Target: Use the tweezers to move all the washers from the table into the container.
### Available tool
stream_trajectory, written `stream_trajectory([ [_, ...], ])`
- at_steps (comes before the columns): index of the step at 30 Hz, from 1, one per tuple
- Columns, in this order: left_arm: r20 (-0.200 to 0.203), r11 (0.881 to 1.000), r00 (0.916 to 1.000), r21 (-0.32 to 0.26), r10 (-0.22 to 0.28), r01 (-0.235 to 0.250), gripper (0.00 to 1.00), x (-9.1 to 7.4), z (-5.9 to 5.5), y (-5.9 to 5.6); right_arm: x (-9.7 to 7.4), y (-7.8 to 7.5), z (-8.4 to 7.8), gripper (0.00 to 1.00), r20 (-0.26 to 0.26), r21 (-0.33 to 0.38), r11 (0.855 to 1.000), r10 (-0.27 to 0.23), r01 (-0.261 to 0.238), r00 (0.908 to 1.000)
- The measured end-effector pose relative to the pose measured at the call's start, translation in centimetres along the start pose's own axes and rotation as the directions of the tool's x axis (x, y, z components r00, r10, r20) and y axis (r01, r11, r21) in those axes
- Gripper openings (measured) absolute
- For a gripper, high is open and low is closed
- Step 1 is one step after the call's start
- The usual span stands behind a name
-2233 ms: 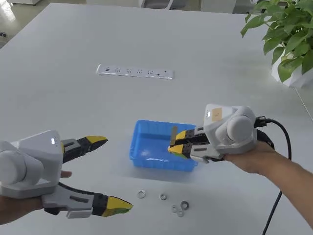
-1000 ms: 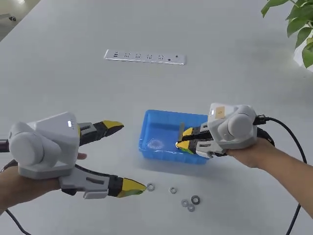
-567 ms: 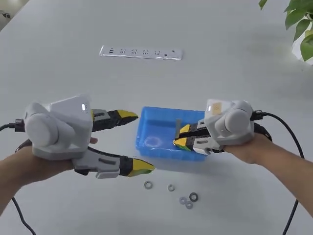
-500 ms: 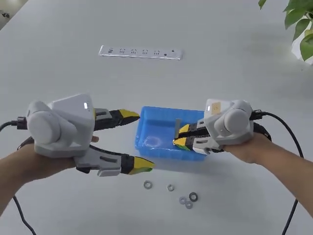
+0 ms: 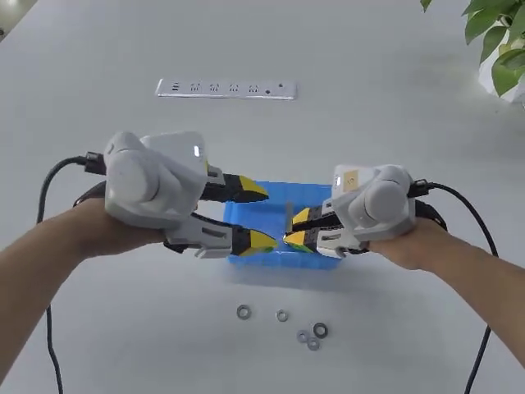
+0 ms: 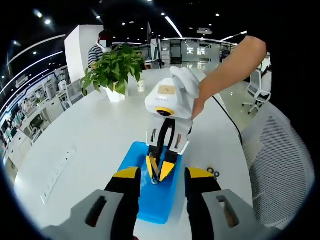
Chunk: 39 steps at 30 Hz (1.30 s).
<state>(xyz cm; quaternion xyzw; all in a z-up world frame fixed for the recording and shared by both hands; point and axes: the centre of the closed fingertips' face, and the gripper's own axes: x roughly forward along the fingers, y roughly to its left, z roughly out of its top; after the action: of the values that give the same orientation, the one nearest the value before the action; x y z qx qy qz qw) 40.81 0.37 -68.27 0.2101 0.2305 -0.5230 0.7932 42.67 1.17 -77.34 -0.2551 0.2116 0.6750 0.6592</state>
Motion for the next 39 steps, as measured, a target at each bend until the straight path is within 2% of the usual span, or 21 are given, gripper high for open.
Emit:
stream_trajectory([
  [6,-0.062,0.997,0.9977,0.072,-0.026,0.030,0.27,0.8,0.8,0.9,0.0,0.0,0.0,0.08,0.000,-0.002,1.000,0.001,-0.001,1.0000],
  [13,-0.113,0.989,0.9909,0.117,-0.073,0.086,0.18,1.6,1.4,1.1,-0.1,0.1,0.0,0.08,0.000,-0.006,1.000,0.002,-0.002,1.0000],
  [15,-0.138,0.985,0.9853,0.123,-0.101,0.118,0.15,1.7,1.3,0.8,-0.1,0.1,0.0,0.08,-0.001,-0.008,1.000,0.002,-0.002,1.0000],
  [16,-0.138,0.985,0.9852,0.126,-0.102,0.119,0.15,1.8,1.3,0.9,-0.1,0.1,0.0,0.08,-0.001,-0.009,1.000,0.002,-0.002,1.0000],
  [18,-0.173,0.979,0.9777,0.141,-0.119,0.144,0.13,2.0,1.0,0.8,-0.1,0.1,0.0,0.08,-0.002,-0.010,1.000,0.003,-0.003,1.0000],
  [20,-0.186,0.976,0.9731,0.144,-0.136,0.164,0.11,2.2,1.0,0.7,-0.1,0.1,0.0,0.08,-0.003,-0.013,1.000,0.004,-0.004,1.0000],
  [21,-0.205,0.973,0.9676,0.147,-0.148,0.179,0.10,2.3,0.8,0.6,-0.1,0.1,0.0,0.08,-0.004,-0.014,1.000,0.004,-0.004,1.0000],
  [23,-0.232,0.968,0.9615,0.167,-0.148,0.189,0.07,2.4,0.5,0.5,-0.1,0.1,-0.1,0.08,-0.006,-0.018,1.000,0.005,-0.005,1.0000],
  [27,-0.227,0.966,0.9608,0.167,-0.159,0.199,0.06,2.6,0.7,0.5,-0.1,0.1,-0.1,0.08,-0.008,-0.021,1.000,0.005,-0.005,1.0000],
  [34,-0.241,0.961,0.9539,0.164,-0.179,0.222,0.05,2.6,0.7,0.5,-0.1,0.1,-0.1,0.09,-0.010,-0.020,1.000,0.008,-0.009,0.9999],
  [39,-0.238,0.961,0.9545,0.165,-0.180,0.222,0.05,2.6,0.6,0.6,-0.1,0.0,-0.1,0.11,-0.023,-0.022,1.000,0.009,-0.009,0.9997],
])
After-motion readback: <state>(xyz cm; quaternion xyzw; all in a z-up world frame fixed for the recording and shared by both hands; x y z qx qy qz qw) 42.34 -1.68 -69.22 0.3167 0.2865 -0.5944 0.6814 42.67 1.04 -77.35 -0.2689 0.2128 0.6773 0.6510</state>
